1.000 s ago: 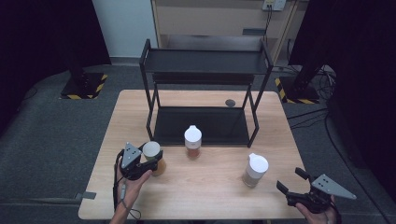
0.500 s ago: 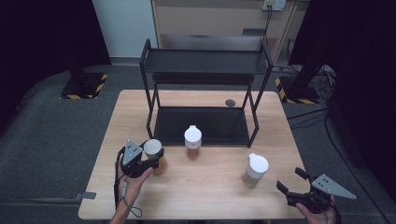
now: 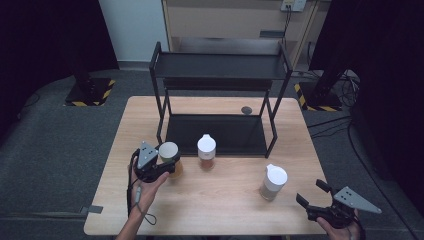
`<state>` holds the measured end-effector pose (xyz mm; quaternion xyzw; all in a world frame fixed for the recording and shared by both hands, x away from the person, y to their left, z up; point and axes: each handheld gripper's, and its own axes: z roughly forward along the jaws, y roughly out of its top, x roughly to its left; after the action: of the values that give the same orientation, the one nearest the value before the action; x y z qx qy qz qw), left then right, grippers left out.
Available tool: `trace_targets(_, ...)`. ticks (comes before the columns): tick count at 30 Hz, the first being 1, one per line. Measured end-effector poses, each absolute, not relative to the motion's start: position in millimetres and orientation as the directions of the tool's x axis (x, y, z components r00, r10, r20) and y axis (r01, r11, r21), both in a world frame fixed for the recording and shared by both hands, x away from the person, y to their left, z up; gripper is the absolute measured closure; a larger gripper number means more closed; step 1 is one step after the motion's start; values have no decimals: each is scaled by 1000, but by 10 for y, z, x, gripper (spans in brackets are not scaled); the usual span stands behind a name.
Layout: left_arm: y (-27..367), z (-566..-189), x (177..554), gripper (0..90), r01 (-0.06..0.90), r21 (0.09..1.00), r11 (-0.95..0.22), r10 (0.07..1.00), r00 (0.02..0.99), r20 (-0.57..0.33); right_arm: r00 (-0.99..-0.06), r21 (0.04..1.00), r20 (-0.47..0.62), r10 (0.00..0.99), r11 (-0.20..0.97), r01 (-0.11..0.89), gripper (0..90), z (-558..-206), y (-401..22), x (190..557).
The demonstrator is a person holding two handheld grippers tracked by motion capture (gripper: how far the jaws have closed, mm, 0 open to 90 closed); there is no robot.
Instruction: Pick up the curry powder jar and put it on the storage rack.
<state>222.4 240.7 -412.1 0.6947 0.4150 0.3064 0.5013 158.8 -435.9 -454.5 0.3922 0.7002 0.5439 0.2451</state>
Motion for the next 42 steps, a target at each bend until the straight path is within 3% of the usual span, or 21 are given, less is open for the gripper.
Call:
trace_targets(24, 2127, -3895, 2727, 316, 250, 954, -166, 906, 421, 47, -571, 954, 87, 816, 97, 284, 75, -4548, -4368, 1586)
trace_targets(42, 1941, -4005, 3143, 316, 274, 945, -181, 924, 377, 67, -572, 954, 93, 815, 92, 285, 76, -4557, -4379, 1593)
